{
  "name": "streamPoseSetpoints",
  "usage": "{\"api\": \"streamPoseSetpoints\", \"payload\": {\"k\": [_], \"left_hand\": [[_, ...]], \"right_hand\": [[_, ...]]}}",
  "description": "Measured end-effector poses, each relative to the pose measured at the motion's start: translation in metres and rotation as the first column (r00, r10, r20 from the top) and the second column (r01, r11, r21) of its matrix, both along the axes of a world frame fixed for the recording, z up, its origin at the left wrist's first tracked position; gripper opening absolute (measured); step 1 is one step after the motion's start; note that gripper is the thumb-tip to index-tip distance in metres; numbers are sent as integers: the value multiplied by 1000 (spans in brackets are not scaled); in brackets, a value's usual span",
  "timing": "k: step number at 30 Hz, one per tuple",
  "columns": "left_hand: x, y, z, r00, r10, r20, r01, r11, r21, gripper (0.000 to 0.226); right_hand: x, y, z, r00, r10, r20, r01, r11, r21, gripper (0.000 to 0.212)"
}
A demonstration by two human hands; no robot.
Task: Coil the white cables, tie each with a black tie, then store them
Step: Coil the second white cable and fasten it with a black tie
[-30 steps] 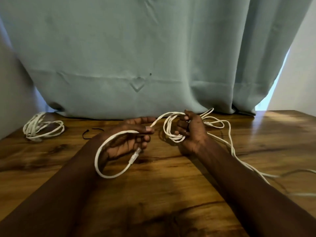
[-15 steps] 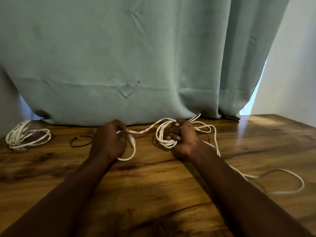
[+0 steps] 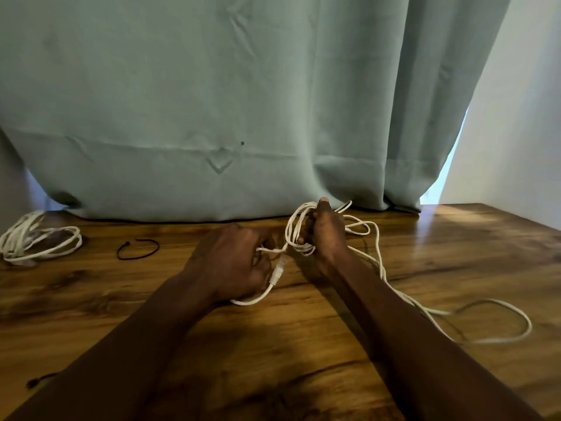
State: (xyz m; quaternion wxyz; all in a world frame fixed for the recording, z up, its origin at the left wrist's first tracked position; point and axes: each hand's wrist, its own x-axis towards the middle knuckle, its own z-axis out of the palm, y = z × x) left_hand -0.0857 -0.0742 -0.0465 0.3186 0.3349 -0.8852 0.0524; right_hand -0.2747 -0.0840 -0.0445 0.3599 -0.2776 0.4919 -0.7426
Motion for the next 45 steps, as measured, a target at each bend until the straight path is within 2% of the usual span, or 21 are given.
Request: {"api": "streamPoseSetpoints", "payload": {"k": [4, 7, 10, 13, 15, 18, 21, 23, 25, 28, 30, 33, 35, 39, 42, 45], "left_hand": [[-10, 6, -6, 992, -119, 48, 114, 989, 97, 39], [-15, 8, -8, 985, -171, 24, 166, 976, 140, 33], [-15, 10, -7, 968, -233, -91, 247, 951, 185, 23], [-16, 12, -9, 942, -280, -186, 319, 919, 232, 19], [-17, 12, -11, 917, -300, -265, 372, 881, 291, 14], [-11, 6, -11, 892, -282, -354, 401, 855, 329, 12], [-1, 4, -6, 868, -268, -419, 406, 868, 285, 10], [3, 5, 0, 840, -242, -486, 393, 888, 237, 5], [7, 1, 7, 791, -189, -582, 355, 916, 185, 11], [15, -8, 12, 767, -143, -626, 299, 942, 152, 22], [17, -11, 10, 752, -126, -647, 318, 929, 189, 22], [19, -19, 4, 692, -83, -717, 380, 887, 263, 22], [19, -25, 0, 649, -44, -760, 420, 853, 310, 35], [14, -25, -9, 592, -14, -806, 509, 781, 361, 33], [9, -27, -12, 582, -2, -813, 520, 771, 369, 27], [1, -26, -14, 552, 35, -833, 576, 707, 411, 30]], "right_hand": [[10, 7, 4, 977, 89, 194, -84, 996, -29, 44], [14, 10, 7, 926, 198, 322, -176, 980, -96, 47], [16, 12, 8, 970, 171, 174, -153, 982, -113, 48], [27, 17, 9, 967, 249, 62, -235, 957, -170, 49], [36, 19, 5, 938, 345, -25, -343, 920, -188, 57], [44, 26, -1, 878, 448, -168, -470, 872, -134, 68], [48, 33, -1, 796, 502, -338, -545, 837, -41, 68], [47, 33, -2, 755, 526, -391, -567, 824, 13, 77], [49, 37, -1, 733, 534, -422, -567, 822, 57, 77], [52, 38, 1, 735, 618, -278, -612, 782, 121, 77], [54, 35, 2, 699, 699, -155, -686, 715, 134, 71], [54, 33, -2, 597, 802, -24, -800, 597, 58, 66], [53, 31, -7, 569, 821, 55, -821, 570, -18, 59], [56, 28, -13, 595, 793, 132, -782, 609, -134, 48], [53, 26, -11, 659, 730, 181, -703, 683, -196, 50], [47, 24, -9, 687, 691, 225, -650, 722, -235, 53]]}}
